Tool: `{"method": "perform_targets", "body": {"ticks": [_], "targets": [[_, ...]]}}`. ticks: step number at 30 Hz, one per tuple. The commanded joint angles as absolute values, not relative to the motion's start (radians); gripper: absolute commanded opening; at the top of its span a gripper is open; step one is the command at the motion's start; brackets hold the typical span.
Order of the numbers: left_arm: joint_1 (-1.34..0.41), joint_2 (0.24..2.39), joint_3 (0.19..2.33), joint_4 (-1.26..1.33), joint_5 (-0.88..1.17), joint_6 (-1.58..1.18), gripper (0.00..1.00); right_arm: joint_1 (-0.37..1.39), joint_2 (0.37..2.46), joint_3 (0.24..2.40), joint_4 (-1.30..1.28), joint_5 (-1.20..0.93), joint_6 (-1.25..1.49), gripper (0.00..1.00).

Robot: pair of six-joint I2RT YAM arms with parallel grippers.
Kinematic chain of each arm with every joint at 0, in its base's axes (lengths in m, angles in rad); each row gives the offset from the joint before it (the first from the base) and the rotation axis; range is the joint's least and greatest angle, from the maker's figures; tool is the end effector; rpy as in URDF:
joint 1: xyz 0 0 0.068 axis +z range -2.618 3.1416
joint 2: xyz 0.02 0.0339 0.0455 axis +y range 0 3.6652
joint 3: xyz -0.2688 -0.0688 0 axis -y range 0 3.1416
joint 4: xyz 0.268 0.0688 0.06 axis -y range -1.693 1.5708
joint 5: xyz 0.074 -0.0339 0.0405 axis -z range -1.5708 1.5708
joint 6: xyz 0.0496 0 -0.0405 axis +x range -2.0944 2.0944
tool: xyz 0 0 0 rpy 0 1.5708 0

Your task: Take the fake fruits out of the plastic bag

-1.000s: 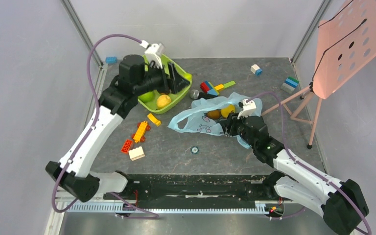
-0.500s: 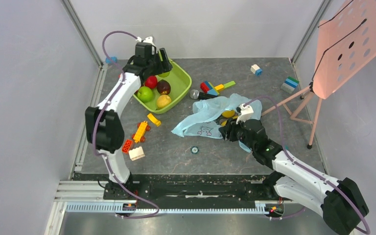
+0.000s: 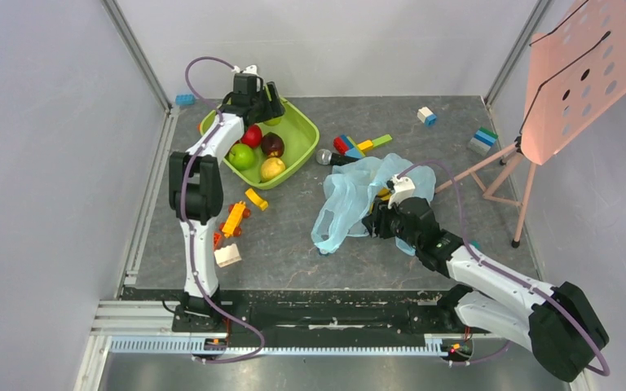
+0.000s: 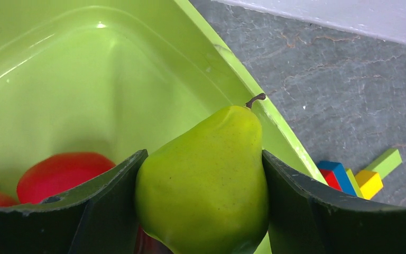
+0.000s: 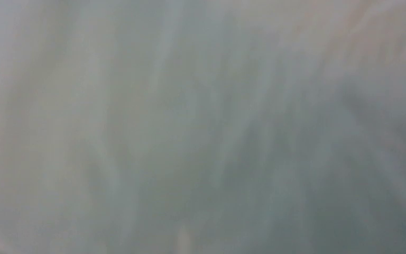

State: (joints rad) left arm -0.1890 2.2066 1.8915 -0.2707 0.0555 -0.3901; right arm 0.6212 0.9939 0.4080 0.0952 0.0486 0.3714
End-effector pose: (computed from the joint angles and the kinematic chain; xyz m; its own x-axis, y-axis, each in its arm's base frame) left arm 0.5455 -0.1072 0.2355 -0.5908 -0.2736 -0.7590 0.0090 0.9385 -0.3452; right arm 0.1956 0.1370 0.1824 -0.5554 0.0483 -0.8302 -0.3701 0.8796 0.2988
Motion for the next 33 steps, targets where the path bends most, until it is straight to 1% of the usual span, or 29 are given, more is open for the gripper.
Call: {"method": "perform_targets", "body": {"ticks": [1,17,22,26,29,33], "targets": [[-0.192,2.256,1.961,-0.172,0.096,-0.329,0.67,0.618,0.995,0.437,0.106,0.046,0.352,0.51],[-0.193,2.354,1.972,-0.146,0.076,-0.316,0.68,0.618,0.999,0.425,0.114,0.066,0.349,0.52],[-0.193,2.325,1.902,-0.11,0.078,-0.303,0.69,0.618,1.004,0.42,0.115,0.068,0.349,0.52],[-0.192,2.288,1.834,-0.065,0.09,-0.286,0.75,0.618,1.011,0.422,0.118,0.057,0.35,0.52],[-0.193,2.284,1.83,-0.064,0.105,-0.281,0.82,0.618,1.01,0.419,0.121,0.056,0.351,0.53],[-0.193,2.284,1.832,-0.065,0.117,-0.284,0.87,0.618,1.0,0.417,0.118,0.056,0.351,0.54]]}}
